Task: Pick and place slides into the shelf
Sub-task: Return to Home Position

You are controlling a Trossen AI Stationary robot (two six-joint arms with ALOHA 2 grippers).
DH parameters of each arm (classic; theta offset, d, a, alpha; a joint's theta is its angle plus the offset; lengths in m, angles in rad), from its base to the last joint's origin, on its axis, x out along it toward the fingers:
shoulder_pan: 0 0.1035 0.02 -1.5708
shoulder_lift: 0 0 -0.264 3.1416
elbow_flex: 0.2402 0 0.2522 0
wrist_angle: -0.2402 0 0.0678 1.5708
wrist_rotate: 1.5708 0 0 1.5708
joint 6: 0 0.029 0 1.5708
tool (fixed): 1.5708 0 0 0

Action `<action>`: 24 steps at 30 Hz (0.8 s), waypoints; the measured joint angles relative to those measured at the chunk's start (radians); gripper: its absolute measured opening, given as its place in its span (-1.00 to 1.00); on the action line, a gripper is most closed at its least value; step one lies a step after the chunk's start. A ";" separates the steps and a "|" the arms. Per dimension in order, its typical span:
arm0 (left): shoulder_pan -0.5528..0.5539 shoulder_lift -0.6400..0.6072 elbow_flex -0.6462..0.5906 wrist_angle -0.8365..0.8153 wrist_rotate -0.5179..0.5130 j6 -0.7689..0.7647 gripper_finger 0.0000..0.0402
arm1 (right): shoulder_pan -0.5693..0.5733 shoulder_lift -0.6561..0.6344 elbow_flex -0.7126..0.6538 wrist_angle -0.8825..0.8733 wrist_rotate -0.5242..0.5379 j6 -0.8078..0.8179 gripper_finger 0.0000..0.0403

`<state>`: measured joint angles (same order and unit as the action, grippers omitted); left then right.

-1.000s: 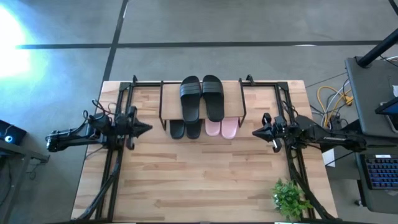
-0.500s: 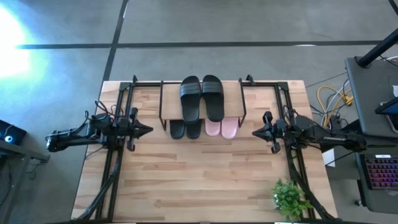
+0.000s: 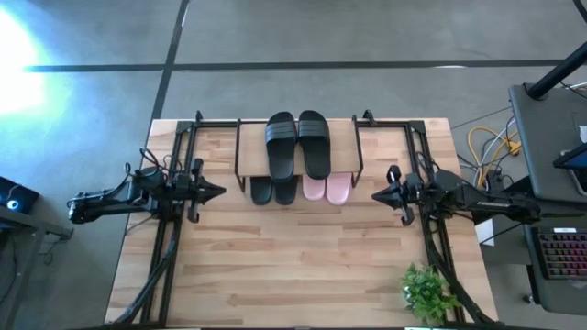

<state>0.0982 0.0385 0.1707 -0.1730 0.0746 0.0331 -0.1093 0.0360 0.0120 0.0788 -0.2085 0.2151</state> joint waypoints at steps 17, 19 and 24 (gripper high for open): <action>0.000 0.001 0.000 0.001 0.000 0.000 -0.98 | 0.000 0.000 0.000 0.001 0.000 0.126 -0.94; 0.000 0.000 0.000 0.000 0.000 0.000 -0.98 | 0.000 0.000 0.000 0.000 0.000 0.126 -0.94; 0.000 0.000 0.000 0.000 0.000 0.000 -0.98 | 0.000 0.000 0.000 0.000 0.000 0.126 -0.94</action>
<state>0.0982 0.0383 0.1703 -0.1726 0.0750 0.0334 -0.1093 0.0360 0.0120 0.0792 -0.2085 0.3412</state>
